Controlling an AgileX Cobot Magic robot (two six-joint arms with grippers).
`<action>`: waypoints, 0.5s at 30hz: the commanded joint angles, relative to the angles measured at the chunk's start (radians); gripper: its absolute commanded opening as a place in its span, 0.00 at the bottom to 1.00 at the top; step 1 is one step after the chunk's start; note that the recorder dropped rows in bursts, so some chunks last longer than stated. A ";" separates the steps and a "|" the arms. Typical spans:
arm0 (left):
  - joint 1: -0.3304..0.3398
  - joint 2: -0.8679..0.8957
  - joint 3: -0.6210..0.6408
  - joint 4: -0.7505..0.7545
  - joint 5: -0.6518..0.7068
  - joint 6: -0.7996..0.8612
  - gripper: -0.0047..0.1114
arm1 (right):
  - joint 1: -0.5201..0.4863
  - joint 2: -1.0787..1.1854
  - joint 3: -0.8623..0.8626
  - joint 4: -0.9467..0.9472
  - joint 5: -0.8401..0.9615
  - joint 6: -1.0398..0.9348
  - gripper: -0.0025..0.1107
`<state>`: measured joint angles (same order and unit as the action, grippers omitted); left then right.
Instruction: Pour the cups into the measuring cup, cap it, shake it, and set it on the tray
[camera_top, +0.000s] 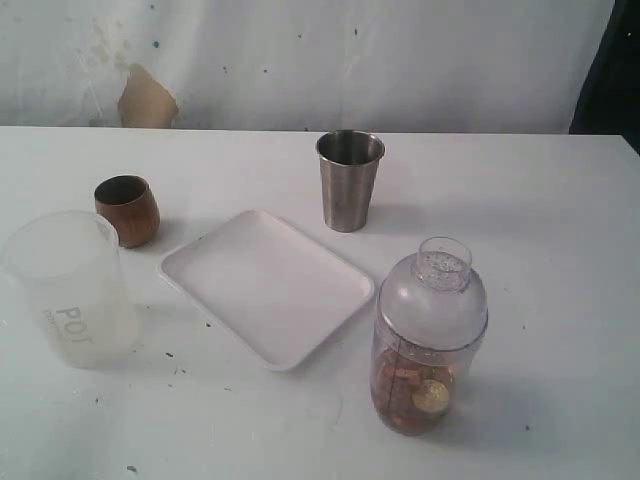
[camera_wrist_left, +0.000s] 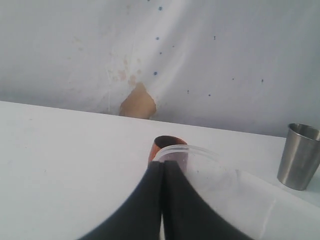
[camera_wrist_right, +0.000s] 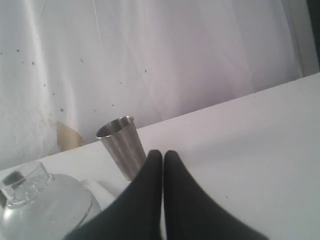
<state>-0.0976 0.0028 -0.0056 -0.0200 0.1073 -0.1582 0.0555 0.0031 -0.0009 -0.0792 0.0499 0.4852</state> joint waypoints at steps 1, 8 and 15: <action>0.007 -0.003 0.006 -0.003 -0.001 0.002 0.04 | 0.056 0.052 0.001 -0.001 -0.023 -0.107 0.02; 0.007 -0.003 0.006 -0.003 -0.001 0.002 0.04 | 0.216 0.352 0.001 -0.052 -0.144 -0.177 0.02; 0.007 -0.003 0.006 -0.003 -0.001 0.002 0.04 | 0.363 0.900 0.001 -0.253 -0.464 -0.139 0.06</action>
<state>-0.0911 0.0028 -0.0056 -0.0200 0.1073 -0.1582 0.3942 0.7808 -0.0009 -0.2631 -0.3129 0.3363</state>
